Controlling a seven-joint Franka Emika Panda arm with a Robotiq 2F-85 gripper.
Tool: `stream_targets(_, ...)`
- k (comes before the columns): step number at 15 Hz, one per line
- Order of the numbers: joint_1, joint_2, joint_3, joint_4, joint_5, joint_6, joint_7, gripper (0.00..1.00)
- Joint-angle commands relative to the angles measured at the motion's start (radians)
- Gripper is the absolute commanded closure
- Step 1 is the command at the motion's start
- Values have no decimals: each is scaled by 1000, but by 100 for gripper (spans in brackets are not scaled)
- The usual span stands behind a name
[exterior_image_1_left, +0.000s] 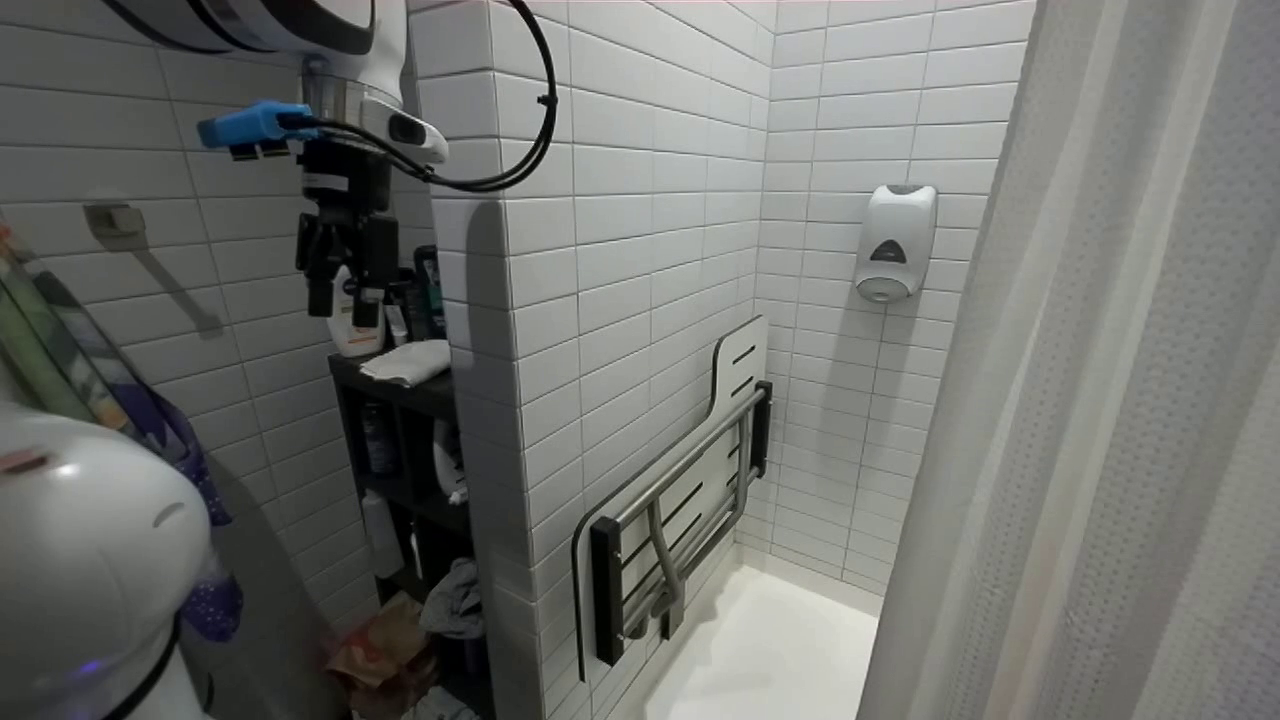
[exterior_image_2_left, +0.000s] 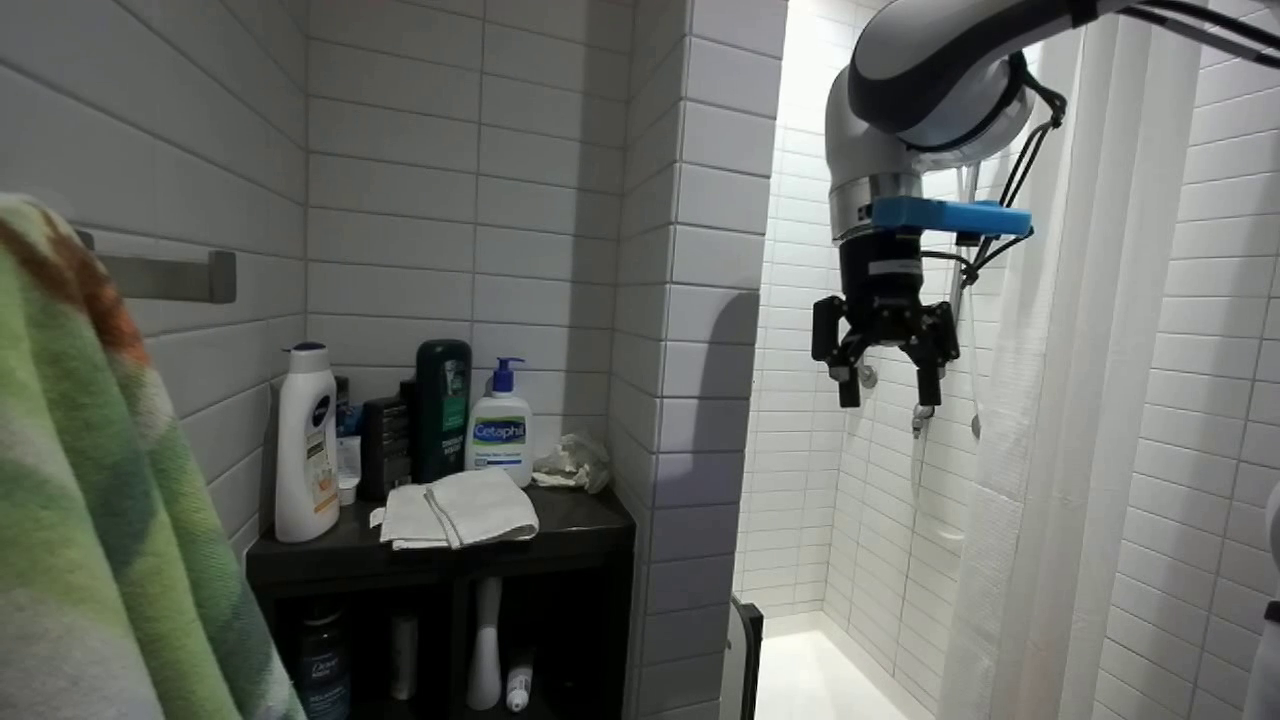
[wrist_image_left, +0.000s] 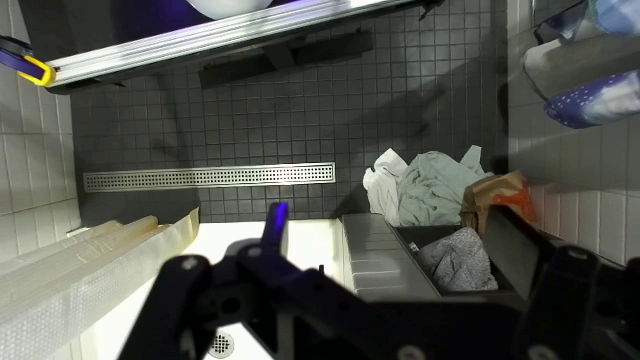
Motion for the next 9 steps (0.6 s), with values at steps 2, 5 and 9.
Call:
stream_targets(2, 26, -57, 5, -43, 55, 17, -10, 0)
stream_targets(5, 56, -134, 16, -106, 145, 53, -8, 0)
stream_targets(9, 98, -266, 57, -227, 273, 160, -13, 0)
